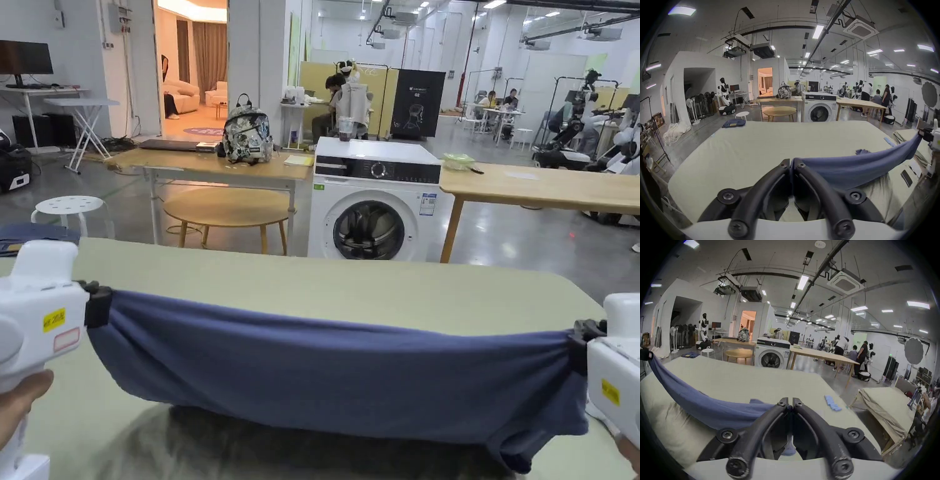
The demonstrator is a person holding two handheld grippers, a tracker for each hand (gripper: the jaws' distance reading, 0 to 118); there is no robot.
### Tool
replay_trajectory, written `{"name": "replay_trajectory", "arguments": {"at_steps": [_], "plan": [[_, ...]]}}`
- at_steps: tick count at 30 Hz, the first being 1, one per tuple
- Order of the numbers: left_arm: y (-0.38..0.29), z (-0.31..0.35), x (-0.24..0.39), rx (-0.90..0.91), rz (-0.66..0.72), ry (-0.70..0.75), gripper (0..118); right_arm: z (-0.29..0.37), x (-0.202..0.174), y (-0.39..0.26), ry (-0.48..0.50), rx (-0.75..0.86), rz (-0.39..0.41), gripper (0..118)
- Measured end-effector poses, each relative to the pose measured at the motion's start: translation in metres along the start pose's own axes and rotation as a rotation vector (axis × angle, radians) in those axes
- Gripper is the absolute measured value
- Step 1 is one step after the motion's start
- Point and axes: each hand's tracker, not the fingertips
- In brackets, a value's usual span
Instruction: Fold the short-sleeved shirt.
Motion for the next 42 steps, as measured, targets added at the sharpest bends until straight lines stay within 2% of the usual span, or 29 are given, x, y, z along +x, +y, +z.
{"name": "replay_trajectory", "arguments": {"at_steps": [8, 16, 21, 27, 32, 33, 34, 35, 36, 37, 40, 42], "plan": [[-0.092, 0.037, 0.006, -0.108, 0.059, -0.013, 0, 0.041, -0.006, -0.075, 0.027, -0.141, 0.005, 2], [-0.175, 0.04, 0.005, -0.324, 0.105, 0.0, 0, 0.063, -0.016, -0.14, 0.045, -0.331, 0.009, 2], [-0.213, 0.019, 0.003, -0.472, 0.072, 0.021, 0, 0.051, -0.021, -0.186, 0.064, -0.48, 0.039, 2], [-0.25, -0.016, -0.004, -0.628, 0.058, 0.027, 0, 0.022, -0.02, -0.231, 0.084, -0.633, 0.041, 2], [-0.247, -0.02, -0.011, -0.621, 0.089, 0.026, 0, 0.016, -0.022, -0.241, 0.091, -0.651, 0.048, 4], [-0.245, -0.021, -0.012, -0.628, 0.092, 0.02, 0, 0.014, -0.021, -0.238, 0.093, -0.656, 0.049, 6], [-0.242, -0.021, -0.014, -0.632, 0.095, 0.017, 2, 0.013, -0.02, -0.234, 0.092, -0.662, 0.044, 15], [-0.238, -0.02, -0.015, -0.636, 0.104, 0.013, 5, 0.017, -0.02, -0.228, 0.09, -0.663, 0.037, 30], [-0.234, -0.017, -0.013, -0.631, 0.117, 0.012, 9, 0.02, -0.02, -0.221, 0.082, -0.655, 0.027, 50], [-0.229, -0.014, -0.012, -0.616, 0.128, 0.015, 19, 0.022, -0.019, -0.214, 0.07, -0.631, 0.017, 70], [-0.207, -0.009, -0.006, -0.519, 0.141, -0.01, 36, 0.024, -0.018, -0.189, 0.072, -0.524, -0.028, 72], [-0.193, -0.012, 0.002, -0.477, 0.145, -0.035, 36, 0.022, -0.022, -0.174, 0.099, -0.456, -0.056, 72]]}}
